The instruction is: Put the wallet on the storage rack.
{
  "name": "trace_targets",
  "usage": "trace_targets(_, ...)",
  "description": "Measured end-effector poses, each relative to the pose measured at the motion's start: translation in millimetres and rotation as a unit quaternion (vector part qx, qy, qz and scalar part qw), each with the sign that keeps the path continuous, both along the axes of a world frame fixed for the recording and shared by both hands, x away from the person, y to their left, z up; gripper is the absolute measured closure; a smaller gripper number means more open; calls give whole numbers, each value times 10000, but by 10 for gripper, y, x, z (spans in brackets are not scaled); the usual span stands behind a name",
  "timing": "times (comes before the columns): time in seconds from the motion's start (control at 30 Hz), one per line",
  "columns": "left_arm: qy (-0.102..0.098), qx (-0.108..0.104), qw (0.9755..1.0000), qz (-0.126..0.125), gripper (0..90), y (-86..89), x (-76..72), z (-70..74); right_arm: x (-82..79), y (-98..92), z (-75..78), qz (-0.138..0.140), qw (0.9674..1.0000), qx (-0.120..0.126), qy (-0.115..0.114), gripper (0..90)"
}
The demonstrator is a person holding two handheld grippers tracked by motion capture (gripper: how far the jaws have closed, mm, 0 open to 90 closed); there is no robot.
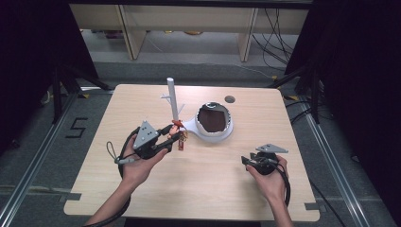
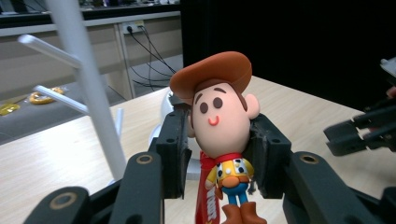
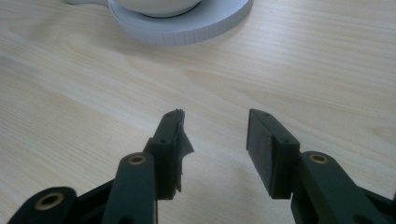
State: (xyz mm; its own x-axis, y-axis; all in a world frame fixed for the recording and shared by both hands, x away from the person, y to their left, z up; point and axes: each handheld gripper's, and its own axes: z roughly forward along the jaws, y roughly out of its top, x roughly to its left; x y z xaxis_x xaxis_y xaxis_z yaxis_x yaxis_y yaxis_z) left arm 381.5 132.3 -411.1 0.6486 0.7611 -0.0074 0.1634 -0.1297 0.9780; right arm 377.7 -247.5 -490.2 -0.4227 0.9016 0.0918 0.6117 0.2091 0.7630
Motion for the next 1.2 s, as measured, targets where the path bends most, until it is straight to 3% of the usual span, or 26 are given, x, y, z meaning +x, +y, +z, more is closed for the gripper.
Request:
trace_targets(0.1,-44,-39,9999,82,611,46,17,23,-23,5,-15,-24,10000,-35,73,564)
trace_targets(0.13,-59,-63,9999,121,611,73,31,38,-14,-5,-36,137,9999,-61,-79,562)
trace_targets(0.17,-59,-63,9999,121,611,73,31,38,-14,-5,-36,137,9999,-61,-79,562)
trace_targets(0.23,-86,-81,9998,180,611,106,51,56,-42,16,-18,-10,10000,27,-14,557)
trace_targets(0.43,-126,-110,9994,314,610,188,114,93,-48,27,-18,-6,9999,25,-133,555)
trace_targets(0.53,-160,-102,9991,367,610,220,149,101,-52,32,-4,47,10000,33,-59,549)
trace_targets(1.0,-285,-88,9981,532,610,322,341,224,-48,39,-22,-4,9998,-9,-186,540)
trace_targets(1.13,-292,-94,9979,569,610,343,401,256,-59,52,-19,-26,10000,-25,-25,541)
trace_targets(1.2,-298,-96,9979,568,610,355,427,272,-53,52,-25,-9,10000,-22,-59,541)
